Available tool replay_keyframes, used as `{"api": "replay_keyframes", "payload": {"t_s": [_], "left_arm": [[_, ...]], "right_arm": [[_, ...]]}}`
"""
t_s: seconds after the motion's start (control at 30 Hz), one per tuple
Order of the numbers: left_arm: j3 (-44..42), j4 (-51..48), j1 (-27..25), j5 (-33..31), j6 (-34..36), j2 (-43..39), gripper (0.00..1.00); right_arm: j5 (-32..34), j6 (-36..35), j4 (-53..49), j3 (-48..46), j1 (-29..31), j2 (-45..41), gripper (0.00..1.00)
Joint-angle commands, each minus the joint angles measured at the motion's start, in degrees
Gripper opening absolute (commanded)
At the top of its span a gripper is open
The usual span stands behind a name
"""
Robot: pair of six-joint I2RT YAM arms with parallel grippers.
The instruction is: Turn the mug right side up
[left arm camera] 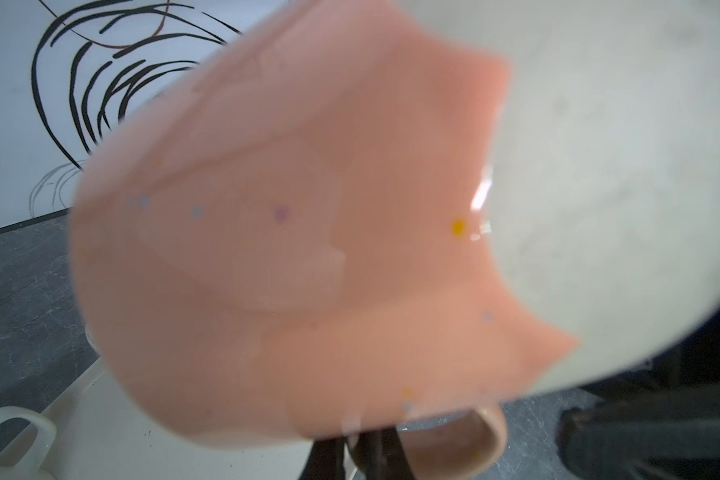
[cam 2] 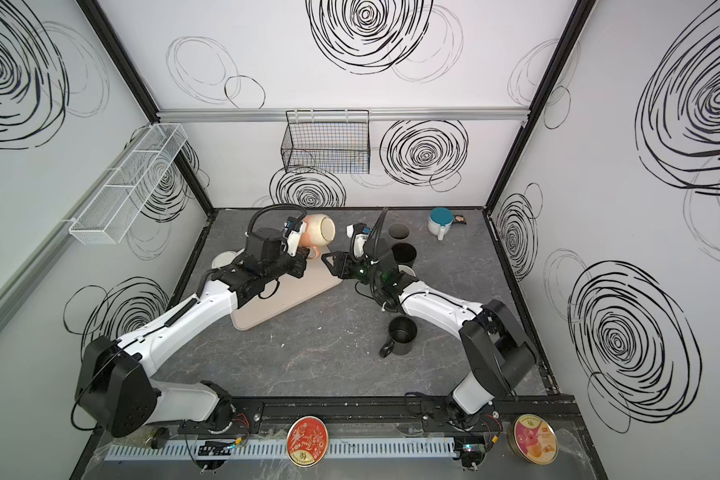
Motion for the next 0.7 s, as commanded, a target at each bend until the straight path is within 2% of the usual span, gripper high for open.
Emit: {"api": "replay_keyframes", "payload": {"t_s": [0.0, 0.27, 0.43, 0.53, 0.67], "left_arm": [[0.2, 8.22, 0.69, 1.7, -2.0, -3.64, 0.0], [-0.42, 7.37, 1.07, 3.17, -2.76, -6.18, 0.0], [-0.94, 6.85, 1.06, 4.26, -3.02, -7.6, 0.0], [-0.78, 5.62, 1.0, 5.12, -3.19, -8.1, 0.0], [-0.94, 3.83, 0.97, 5.92, -2.89, -9.15, 0.0]], "right_arm": [[-0.63, 0.24, 2.16, 3.38, 1.0, 1.16, 0.52], [-1.32, 0.15, 2.07, 6.34, 2.56, 4.17, 0.52], [-2.01, -0.07, 2.08, 7.86, 2.65, 5.51, 0.45], [-2.5, -0.56, 1.9, 8.94, 2.73, 6.19, 0.31], [-2.47, -1.57, 2.15, 8.83, 2.64, 6.17, 0.0]]}}
